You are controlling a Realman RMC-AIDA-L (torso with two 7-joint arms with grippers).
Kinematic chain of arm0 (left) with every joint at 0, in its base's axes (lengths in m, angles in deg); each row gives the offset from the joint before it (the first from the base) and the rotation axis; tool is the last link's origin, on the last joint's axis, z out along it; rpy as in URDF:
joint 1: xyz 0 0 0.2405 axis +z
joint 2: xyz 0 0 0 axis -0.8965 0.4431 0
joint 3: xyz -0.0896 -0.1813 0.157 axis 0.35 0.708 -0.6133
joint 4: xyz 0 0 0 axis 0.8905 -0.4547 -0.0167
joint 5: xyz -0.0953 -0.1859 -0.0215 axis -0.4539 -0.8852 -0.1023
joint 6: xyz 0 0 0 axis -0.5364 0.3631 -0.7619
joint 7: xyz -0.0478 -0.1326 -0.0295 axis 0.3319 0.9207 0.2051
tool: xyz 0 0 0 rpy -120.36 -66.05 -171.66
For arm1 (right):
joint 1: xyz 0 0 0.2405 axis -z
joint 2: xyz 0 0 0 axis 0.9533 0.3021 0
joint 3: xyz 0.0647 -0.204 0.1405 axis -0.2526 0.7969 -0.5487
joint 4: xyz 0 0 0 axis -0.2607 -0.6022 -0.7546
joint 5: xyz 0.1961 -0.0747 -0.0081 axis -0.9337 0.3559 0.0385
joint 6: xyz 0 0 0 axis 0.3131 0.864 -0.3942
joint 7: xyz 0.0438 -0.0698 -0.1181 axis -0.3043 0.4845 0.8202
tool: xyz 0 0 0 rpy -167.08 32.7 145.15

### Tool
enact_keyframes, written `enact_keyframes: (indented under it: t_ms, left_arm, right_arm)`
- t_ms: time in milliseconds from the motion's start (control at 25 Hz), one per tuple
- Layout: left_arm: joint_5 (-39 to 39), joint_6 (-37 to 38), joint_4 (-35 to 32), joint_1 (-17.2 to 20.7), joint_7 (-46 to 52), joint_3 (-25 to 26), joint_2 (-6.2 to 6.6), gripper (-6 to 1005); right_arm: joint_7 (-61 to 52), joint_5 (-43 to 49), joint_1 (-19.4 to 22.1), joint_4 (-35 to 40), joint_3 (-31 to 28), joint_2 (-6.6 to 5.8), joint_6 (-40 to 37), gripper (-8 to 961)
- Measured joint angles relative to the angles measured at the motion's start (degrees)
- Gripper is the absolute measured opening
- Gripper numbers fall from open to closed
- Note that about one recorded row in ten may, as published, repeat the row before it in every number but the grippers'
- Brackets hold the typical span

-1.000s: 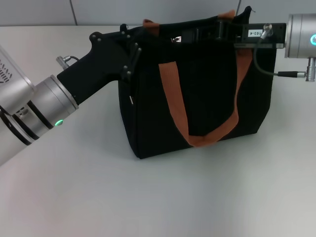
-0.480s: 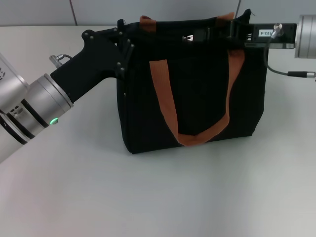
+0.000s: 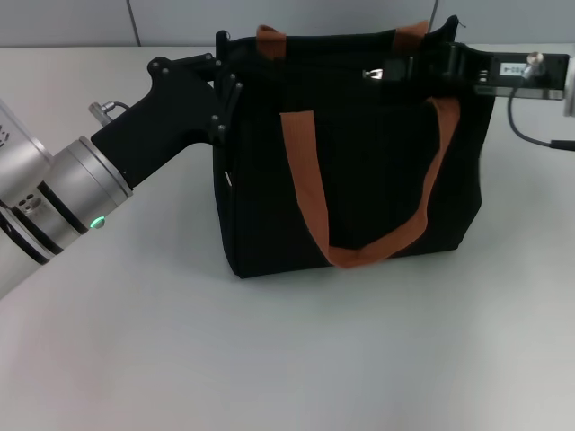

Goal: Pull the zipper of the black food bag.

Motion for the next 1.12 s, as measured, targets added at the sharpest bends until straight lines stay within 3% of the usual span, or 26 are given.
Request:
enact_keyframes:
  t_ms: [520,800,1120]
  left_arm:
    - [-0.1,-0.1,0.2,-0.5,0.1,1.0,-0.04,35]
    - [-0.7,-0.7,0.2,-1.3,0.6,1.1,-0.02,35]
    - [-1.5,-2.8,-0.2,-3.2,0.7,1.3,0.11,35]
  right_arm:
    - [0.7,-0.3,5.7,3.0,-5.4,-0.85,-1.7,-1]
    - [6.4,-3.1,8.6,3.1,-17.5,-0.27,-10.4,0]
    - [14.9,-6.5,12.6,1.9,-21.9,0.98,-15.8,28]
